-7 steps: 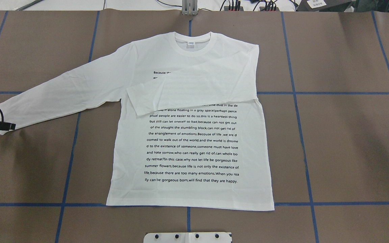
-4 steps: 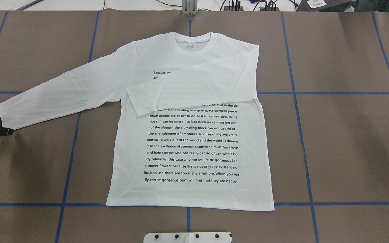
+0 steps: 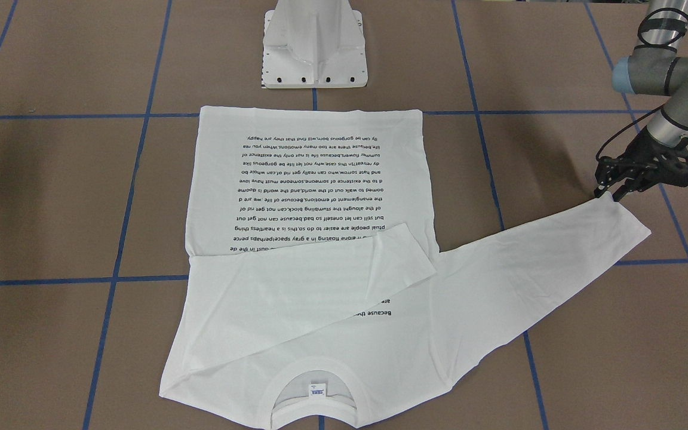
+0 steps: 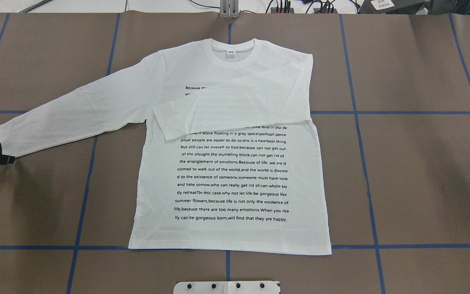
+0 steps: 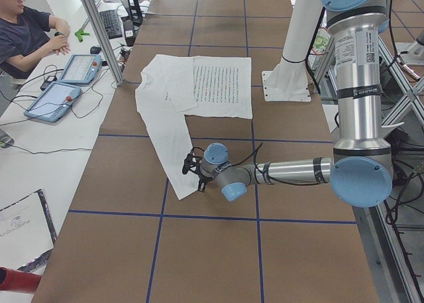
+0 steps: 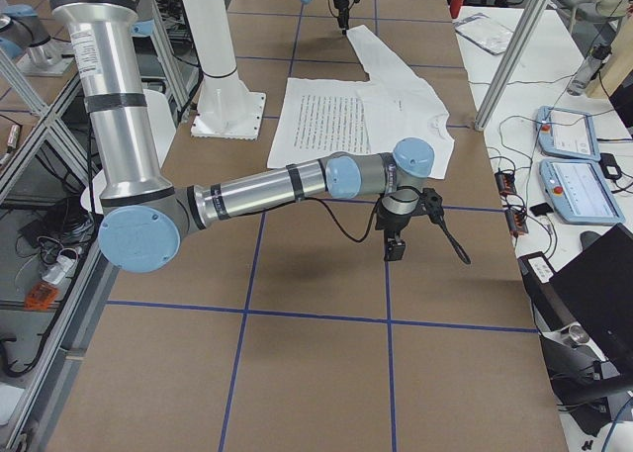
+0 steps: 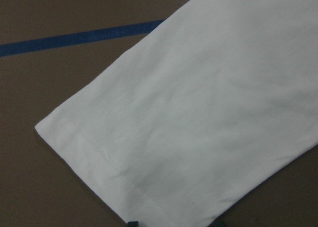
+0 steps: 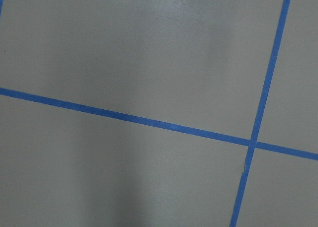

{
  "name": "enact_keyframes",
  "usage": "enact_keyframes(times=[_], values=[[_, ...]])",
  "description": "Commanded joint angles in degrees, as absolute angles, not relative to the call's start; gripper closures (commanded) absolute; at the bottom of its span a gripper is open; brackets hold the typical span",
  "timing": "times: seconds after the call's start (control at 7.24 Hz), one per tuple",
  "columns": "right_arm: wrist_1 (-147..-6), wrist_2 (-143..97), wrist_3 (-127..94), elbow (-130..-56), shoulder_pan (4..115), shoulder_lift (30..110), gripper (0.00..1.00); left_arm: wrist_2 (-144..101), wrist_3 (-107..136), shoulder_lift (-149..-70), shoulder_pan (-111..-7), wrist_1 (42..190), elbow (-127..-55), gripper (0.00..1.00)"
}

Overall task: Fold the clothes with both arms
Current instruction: 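Lower the left gripper onto the other sleeve cuff and grasp it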

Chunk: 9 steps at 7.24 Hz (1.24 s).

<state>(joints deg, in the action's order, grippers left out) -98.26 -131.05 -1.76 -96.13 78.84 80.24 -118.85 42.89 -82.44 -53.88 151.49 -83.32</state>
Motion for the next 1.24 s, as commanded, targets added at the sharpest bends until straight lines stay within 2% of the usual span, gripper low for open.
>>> enact_keyframes(times=[0.0,0.28,0.55,0.83,1.1], values=[[-98.3,-131.0,-1.8,-96.2,78.8,80.2,0.00,-118.8,42.9,-82.4,-53.9,151.5,-83.3,1.00],[-98.3,-131.2,-1.8,-96.2,78.8,80.2,0.00,-118.9,42.9,-82.4,-54.0,151.3,-84.6,1.00],[-98.3,-131.3,-1.8,-96.2,78.8,80.0,0.00,-120.5,44.1,-83.3,-54.1,151.2,-89.8,1.00],[-98.3,-131.9,-1.8,-96.1,78.8,80.0,0.00,-123.4,53.1,-89.8,-54.7,146.5,-91.1,1.00],[-98.3,-132.3,-1.8,-96.2,78.8,79.9,0.00,-124.0,54.4,-100.3,-55.0,132.8,-92.3,1.00]])
